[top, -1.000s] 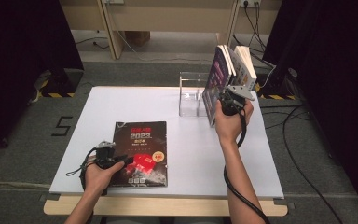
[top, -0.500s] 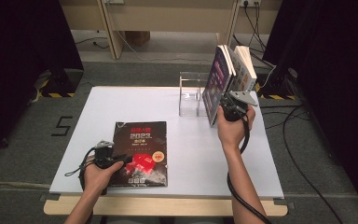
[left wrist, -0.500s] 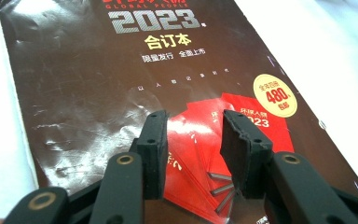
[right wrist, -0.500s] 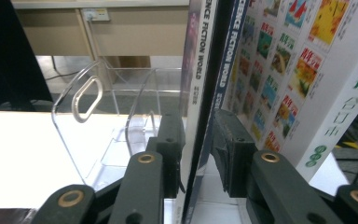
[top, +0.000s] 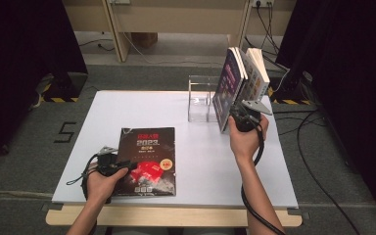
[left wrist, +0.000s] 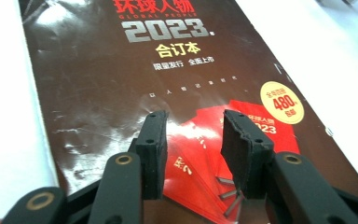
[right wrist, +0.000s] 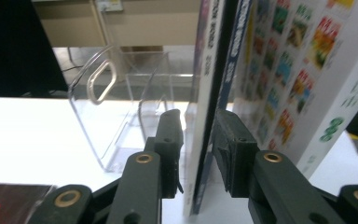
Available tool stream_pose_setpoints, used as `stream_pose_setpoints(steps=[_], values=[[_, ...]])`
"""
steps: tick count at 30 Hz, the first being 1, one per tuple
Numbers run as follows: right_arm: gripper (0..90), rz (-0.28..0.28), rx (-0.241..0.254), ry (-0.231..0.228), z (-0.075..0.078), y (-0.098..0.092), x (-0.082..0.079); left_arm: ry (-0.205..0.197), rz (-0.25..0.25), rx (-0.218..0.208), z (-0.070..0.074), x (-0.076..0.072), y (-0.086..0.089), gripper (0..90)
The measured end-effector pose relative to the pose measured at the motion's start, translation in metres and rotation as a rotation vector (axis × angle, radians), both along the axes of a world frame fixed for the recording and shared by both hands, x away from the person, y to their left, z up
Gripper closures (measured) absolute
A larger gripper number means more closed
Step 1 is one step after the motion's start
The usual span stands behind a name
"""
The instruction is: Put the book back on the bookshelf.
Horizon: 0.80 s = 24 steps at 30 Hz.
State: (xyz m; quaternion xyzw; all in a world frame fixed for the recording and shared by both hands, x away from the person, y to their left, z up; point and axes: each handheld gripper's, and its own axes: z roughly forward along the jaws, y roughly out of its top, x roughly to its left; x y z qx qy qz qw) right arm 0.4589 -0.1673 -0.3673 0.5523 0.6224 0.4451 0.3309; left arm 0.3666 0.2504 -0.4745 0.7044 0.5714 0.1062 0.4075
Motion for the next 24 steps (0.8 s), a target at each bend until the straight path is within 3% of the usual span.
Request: stream_pose_setpoints(steps=[13, 20, 24], values=[[70.0, 0.049, 0.015, 0.082, -0.013, -0.004, -0.007, -0.005, 0.033, 0.007, 0.001, 0.004, 0.006, 62.6], [70.7, 0.067, 0.008, 0.123, -0.022, -0.007, -0.013, -0.017, 0.074, 0.021, 0.004, 0.008, 0.012, 72.3], [72.8, 0.085, 0.01, 0.155, -0.027, -0.008, -0.017, -0.022, 0.106, 0.062, 0.005, 0.014, 0.018, 82.9]])
